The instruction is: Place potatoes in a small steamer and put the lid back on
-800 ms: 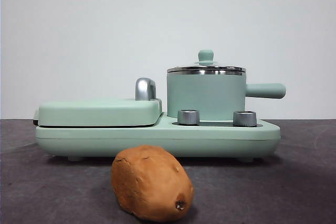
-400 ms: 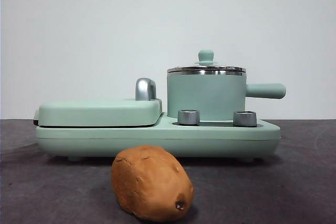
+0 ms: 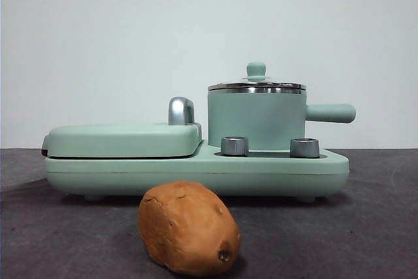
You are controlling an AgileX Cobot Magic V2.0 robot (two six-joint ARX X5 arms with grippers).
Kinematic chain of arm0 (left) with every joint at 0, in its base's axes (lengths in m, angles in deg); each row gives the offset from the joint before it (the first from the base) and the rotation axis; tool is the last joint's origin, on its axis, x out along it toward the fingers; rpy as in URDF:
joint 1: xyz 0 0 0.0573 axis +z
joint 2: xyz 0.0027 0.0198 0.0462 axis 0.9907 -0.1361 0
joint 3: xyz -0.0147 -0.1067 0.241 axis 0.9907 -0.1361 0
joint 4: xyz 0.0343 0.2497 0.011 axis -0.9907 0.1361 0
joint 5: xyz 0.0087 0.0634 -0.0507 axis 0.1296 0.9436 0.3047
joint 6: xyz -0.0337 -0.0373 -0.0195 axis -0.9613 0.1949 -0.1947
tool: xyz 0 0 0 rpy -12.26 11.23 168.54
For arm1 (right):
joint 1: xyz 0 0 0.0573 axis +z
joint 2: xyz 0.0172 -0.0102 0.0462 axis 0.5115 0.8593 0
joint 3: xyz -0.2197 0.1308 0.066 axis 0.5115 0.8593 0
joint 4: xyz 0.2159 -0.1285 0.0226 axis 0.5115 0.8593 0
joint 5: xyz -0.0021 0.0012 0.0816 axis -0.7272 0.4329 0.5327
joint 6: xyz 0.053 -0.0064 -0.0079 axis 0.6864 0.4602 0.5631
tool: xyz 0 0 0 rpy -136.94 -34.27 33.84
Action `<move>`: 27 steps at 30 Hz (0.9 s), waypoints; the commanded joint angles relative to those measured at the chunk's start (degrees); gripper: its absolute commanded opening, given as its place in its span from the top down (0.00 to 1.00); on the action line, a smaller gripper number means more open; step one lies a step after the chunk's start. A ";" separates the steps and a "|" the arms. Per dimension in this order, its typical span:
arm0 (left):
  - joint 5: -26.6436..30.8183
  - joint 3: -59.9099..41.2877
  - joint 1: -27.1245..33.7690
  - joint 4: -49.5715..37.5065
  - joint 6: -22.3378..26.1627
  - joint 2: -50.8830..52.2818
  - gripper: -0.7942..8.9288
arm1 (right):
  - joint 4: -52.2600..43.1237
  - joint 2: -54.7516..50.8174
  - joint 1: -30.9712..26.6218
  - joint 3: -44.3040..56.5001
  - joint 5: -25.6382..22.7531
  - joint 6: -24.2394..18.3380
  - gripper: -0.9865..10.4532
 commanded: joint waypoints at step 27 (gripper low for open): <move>-4.24 6.32 -4.66 7.65 15.32 -5.60 0.49 | 4.46 6.97 5.68 -6.73 4.39 -9.25 0.53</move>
